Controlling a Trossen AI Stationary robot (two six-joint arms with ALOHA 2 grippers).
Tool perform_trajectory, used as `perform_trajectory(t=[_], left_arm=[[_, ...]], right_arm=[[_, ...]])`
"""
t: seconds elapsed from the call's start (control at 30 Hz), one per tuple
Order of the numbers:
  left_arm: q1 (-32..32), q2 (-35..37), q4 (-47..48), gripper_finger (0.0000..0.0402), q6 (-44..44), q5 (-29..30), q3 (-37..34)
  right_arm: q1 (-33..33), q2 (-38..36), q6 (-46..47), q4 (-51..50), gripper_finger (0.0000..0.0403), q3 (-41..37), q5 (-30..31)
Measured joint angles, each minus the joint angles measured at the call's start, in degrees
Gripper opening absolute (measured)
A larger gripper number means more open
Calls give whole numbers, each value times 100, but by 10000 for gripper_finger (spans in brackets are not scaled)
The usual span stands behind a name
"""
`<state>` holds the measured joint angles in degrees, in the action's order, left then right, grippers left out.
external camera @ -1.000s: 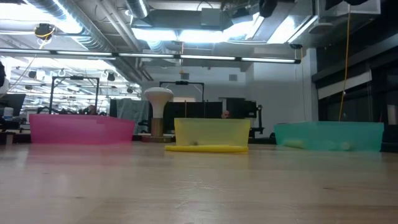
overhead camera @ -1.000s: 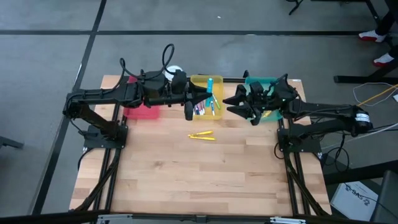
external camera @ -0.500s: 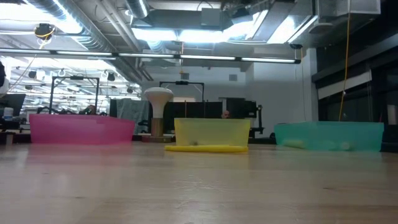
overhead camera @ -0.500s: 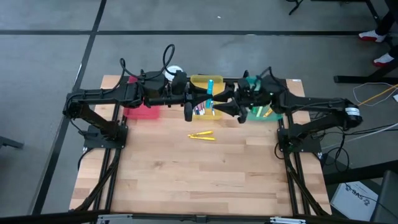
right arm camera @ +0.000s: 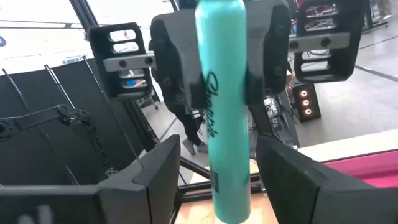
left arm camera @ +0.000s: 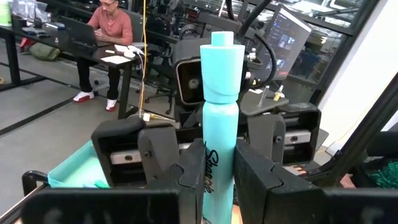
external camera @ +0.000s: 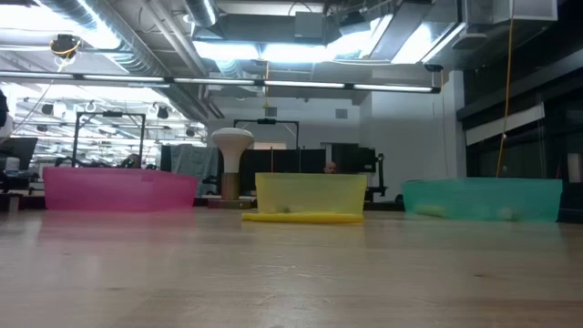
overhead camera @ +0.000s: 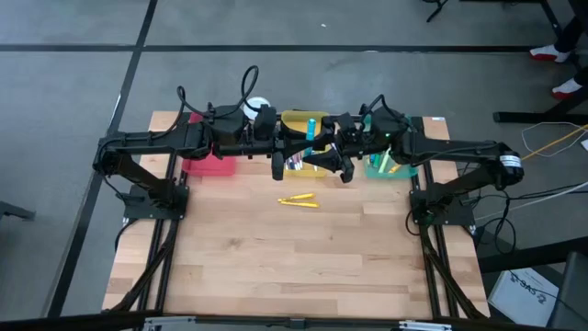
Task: Pick & Place Markers
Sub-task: Put the light blue highlighter into the blue bin
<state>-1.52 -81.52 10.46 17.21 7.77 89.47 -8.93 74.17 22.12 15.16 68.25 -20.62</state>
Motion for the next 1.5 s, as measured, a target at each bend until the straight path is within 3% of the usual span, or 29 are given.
perform_trajectory(t=[0.3, 0.6, 0.93, 1.5], left_arm=[[0, 0, 2, 54, 0, 0, 0], [-2, 0, 5, 54, 85, 0, 0], [0, 0, 7, 58, 39, 9, 0], [-6, 23, 148, 206, 85, 362, 0]], right_arm=[[0, 170, 131, 126, 189, 4, 2], [0, 197, 62, 200, 66, 6, 6], [2, 197, -63, 185, 67, 9, 0], [1, 189, 41, 126, 67, 9, -42]])
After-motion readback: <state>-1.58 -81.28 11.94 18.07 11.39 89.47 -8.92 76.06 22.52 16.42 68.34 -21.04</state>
